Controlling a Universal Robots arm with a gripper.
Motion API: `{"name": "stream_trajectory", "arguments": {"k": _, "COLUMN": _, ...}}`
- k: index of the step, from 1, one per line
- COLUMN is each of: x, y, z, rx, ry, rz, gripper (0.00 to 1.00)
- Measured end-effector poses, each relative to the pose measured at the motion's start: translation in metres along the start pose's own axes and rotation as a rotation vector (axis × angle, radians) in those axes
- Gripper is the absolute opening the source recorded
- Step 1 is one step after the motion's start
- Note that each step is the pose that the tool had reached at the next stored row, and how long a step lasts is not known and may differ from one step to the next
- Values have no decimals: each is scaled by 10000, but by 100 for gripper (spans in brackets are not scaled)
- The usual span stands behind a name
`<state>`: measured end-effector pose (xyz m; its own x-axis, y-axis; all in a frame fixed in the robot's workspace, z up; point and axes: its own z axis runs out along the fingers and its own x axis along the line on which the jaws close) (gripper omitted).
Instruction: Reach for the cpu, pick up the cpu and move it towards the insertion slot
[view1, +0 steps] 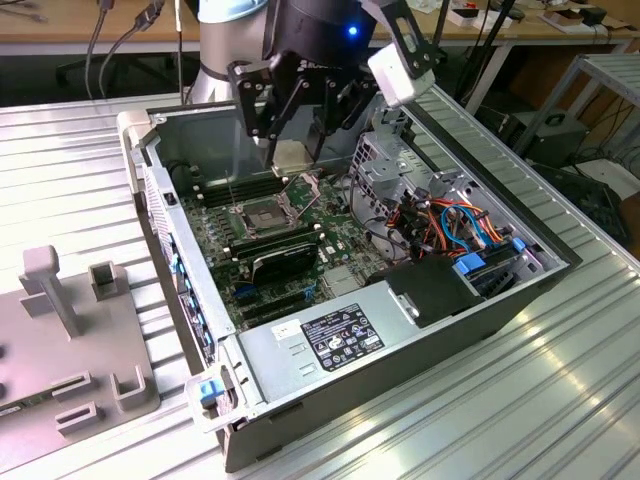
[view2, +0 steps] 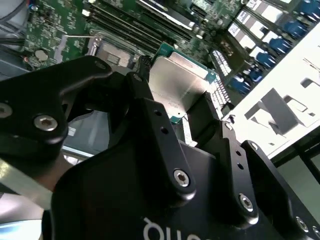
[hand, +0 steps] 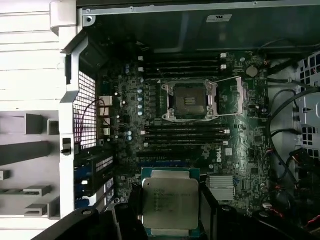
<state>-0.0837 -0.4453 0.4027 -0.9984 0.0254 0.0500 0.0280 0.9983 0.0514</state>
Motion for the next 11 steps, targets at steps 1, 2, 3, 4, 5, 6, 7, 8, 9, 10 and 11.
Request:
{"name": "stream_trajectory", "arguments": {"k": 1, "x": -43, "y": 5, "z": 9, "rx": 0, "ry": 0, "rz": -1, "gripper": 55}}
{"name": "stream_trajectory", "arguments": {"k": 2, "x": -102, "y": 14, "z": 20, "rx": 1, "ry": 0, "rz": -2, "gripper": 55}}
{"name": "stream_trajectory", "arguments": {"k": 3, "x": -135, "y": 18, "z": 25, "rx": 0, "ry": 1, "rz": -1, "gripper": 55}}
{"name": "stream_trajectory", "arguments": {"k": 4, "x": -146, "y": 19, "z": 26, "rx": 0, "ry": -1, "rz": -1, "gripper": 55}}
{"name": "stream_trajectory", "arguments": {"k": 5, "x": -146, "y": 19, "z": 26, "rx": -1, "ry": 0, "rz": -2, "gripper": 55}}
{"name": "stream_trajectory", "arguments": {"k": 6, "x": -147, "y": 19, "z": 25, "rx": 1, "ry": 0, "rz": 1, "gripper": 55}}
{"name": "stream_trajectory", "arguments": {"k": 7, "x": -148, "y": 19, "z": 25, "rx": 2, "ry": 0, "rz": 0, "gripper": 55}}
{"name": "stream_trajectory", "arguments": {"k": 8, "x": -160, "y": 20, "z": 25, "rx": 1, "ry": 0, "rz": -1, "gripper": 55}}
{"name": "stream_trajectory", "arguments": {"k": 9, "x": -173, "y": 20, "z": 25, "rx": 1, "ry": 0, "rz": -1, "gripper": 55}}
{"name": "stream_trajectory", "arguments": {"k": 10, "x": -174, "y": 20, "z": 25, "rx": 0, "ry": 0, "rz": -1, "gripper": 55}}
{"name": "stream_trajectory", "arguments": {"k": 11, "x": -175, "y": 20, "z": 24, "rx": 1, "ry": 0, "rz": -1, "gripper": 55}}
